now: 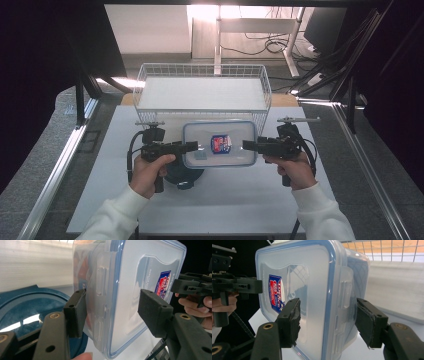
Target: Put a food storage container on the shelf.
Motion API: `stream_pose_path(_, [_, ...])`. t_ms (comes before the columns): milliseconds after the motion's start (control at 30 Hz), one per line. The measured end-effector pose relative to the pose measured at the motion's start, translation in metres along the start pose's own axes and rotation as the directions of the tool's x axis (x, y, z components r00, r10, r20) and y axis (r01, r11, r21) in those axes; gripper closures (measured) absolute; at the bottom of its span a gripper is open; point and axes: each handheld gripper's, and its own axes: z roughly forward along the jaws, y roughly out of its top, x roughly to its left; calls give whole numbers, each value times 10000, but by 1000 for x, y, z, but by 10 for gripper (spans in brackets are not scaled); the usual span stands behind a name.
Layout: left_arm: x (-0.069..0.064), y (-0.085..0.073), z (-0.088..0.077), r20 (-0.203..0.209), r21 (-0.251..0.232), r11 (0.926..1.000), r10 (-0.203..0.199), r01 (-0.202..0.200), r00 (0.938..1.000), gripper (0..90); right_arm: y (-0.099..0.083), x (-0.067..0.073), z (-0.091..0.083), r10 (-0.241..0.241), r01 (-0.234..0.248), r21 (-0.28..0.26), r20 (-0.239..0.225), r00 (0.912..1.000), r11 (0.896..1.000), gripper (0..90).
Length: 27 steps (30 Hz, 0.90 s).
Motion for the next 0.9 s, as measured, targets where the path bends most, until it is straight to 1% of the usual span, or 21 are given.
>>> stream_pose_path(100, [2, 4, 0, -14, -11, 10000, 34, -34, 10000, 412, 4, 0, 2, 14, -14, -18, -3, 10000, 10000, 397])
stream_pose_path(133, [3, 8, -1, -11, -9, 10000, 83, -83, 10000, 412, 8, 0, 4, 13, -13, -28, -11, 10000, 10000, 398])
stream_pose_path(167, [3, 8, -1, -11, -9, 10000, 83, -83, 10000, 412, 8, 0, 4, 13, -13, -28, -11, 10000, 10000, 398])
stream_pose_path(200, [4, 13, -2, 12, -48, 9999, 116, -116, 9999, 412, 12, 0, 5, 2, -2, -62, -26, 10000, 10000, 400])
stream_pose_path(233, [4, 13, -2, 12, -48, 9999, 116, -116, 9999, 412, 12, 0, 5, 2, -2, -62, -26, 10000, 10000, 400])
stream_pose_path(267, [4, 17, -3, -5, -93, 9998, 194, -194, 9998, 412, 16, 0, 6, -24, 23, -109, -65, 10000, 9999, 402])
stream_pose_path(300, [4, 17, -3, -5, -93, 9998, 194, -194, 9998, 412, 16, 0, 6, -24, 23, -109, -65, 10000, 9999, 402])
stream_pose_path(333, [5, 21, -5, -21, -122, 9996, 238, -238, 9997, 413, 20, 0, 7, -34, 33, -136, -93, 10000, 9999, 404])
stream_pose_path(367, [5, 21, -5, -21, -122, 9996, 238, -238, 9997, 415, 20, 0, 7, -34, 33, -136, -93, 10000, 9999, 404])
stream_pose_path(400, [6, 25, -6, 4, -174, 9995, 270, -270, 9996, 417, 24, -1, 9, -45, 43, -158, -125, 9999, 9999, 404])
stream_pose_path(433, [6, 25, -6, 4, -174, 9995, 270, -270, 9996, 418, 26, -1, 9, -28, 26, -172, -145, 9999, 9998, 404])
stream_pose_path(467, [6, 29, -7, -8, -213, 9992, 332, -332, 9994, 418, 28, 0, 10, -41, 38, -191, -149, 9999, 9998, 404])
stream_pose_path(500, [6, 29, -7, -8, -213, 9992, 332, -332, 9994, 418, 28, 0, 10, -41, 38, -191, -149, 9999, 9998, 404])
stream_pose_path(600, [9, 36, -9, -1, -263, 9990, 361, -361, 9993, 418, 36, 1, 12, -150, 146, -275, -136, 9998, 9995, 404])
stream_pose_path(767, [13, 42, -9, -15, -246, 9992, 317, -317, 9995, 415, 43, 1, 17, -168, 165, -210, -111, 9998, 9996, 404])
stream_pose_path(867, [13, 51, -13, -8, -316, 9985, 438, -438, 9990, 414, 50, 3, 19, -245, 241, -301, -113, 9996, 9993, 405])
stream_pose_path(900, [13, 51, -13, -8, -316, 9985, 438, -438, 9990, 414, 50, 3, 19, -245, 241, -301, -113, 9996, 9993, 405])
